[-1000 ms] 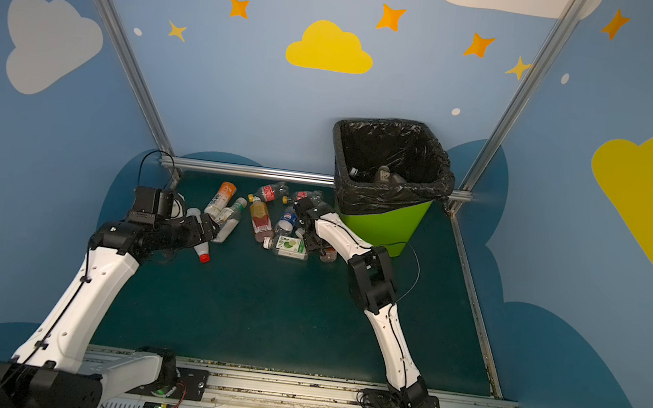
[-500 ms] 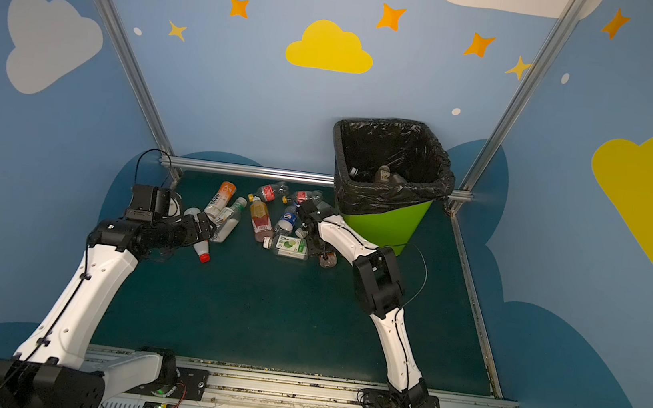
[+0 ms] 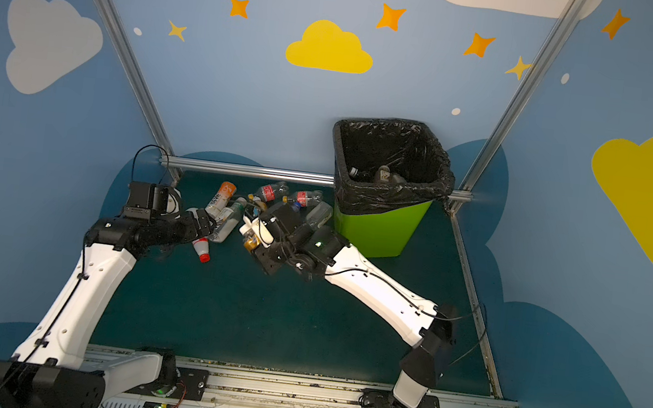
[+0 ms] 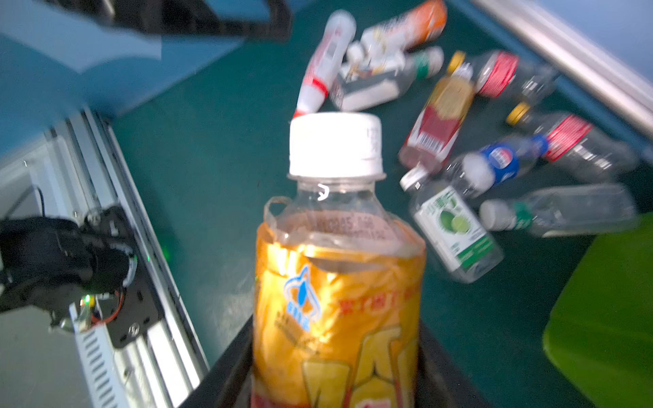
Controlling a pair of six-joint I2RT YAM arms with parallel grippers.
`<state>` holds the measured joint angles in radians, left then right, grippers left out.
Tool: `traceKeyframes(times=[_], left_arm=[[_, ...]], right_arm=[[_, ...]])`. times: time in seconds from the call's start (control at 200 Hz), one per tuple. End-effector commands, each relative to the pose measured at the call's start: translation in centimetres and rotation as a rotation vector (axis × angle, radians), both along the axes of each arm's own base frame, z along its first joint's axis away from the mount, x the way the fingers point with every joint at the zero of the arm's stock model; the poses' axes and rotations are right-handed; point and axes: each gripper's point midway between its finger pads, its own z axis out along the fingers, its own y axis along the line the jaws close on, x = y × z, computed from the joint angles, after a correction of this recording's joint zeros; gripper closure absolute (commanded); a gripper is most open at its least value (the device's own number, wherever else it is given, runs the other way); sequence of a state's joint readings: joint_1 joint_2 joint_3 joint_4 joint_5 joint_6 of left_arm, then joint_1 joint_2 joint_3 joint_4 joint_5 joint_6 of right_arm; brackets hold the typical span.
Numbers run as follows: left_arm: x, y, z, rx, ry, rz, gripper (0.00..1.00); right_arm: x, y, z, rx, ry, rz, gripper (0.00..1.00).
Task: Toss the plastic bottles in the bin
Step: 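Lift the orange-label bottle over the bin and open the right gripper, then grasp the tall white red-cap bottle with left gripper while right arm returns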
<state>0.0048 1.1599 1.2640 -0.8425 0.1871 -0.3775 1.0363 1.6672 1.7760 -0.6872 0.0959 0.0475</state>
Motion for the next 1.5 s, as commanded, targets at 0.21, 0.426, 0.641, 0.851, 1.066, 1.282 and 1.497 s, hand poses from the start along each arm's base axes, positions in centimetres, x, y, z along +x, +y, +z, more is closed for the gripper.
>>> traceKeyframes(times=[0.21,0.426,0.641,0.851,1.066,1.282,1.497], left_arm=[[0.2,1.2,1.6,0.066,-0.026,0.026,0.0],[-0.5,2.2,1.3,0.097,0.003,0.077,0.0],[-1.3,2.8,-0.7,0.067,0.048,0.12,0.0],[-1.5,3.6,-5.0,-0.028,0.193,0.184,0.0],[-0.8,5.8,-8.0,-0.078,0.269,0.277,0.0],[2.4,7.9,-9.9,-0.123,0.303,0.328,0.02],[6.6,9.6,-11.6,-0.113,0.347,0.286,0.08]], right_arm=[[14.1,-14.3,19.0,0.298,-0.56,-0.648,0.51],[17.8,-19.5,19.5,0.173,-0.463,-0.789,0.09],[12.8,-22.1,22.5,0.311,-0.513,-0.754,0.09],[7.5,-18.4,17.7,0.291,-0.37,-0.416,0.11],[3.4,-14.0,7.9,0.173,-0.085,-0.238,0.14],[1.0,-9.9,1.5,0.137,0.107,-0.153,0.18],[0.9,-7.9,-0.3,0.118,0.174,-0.119,0.19]])
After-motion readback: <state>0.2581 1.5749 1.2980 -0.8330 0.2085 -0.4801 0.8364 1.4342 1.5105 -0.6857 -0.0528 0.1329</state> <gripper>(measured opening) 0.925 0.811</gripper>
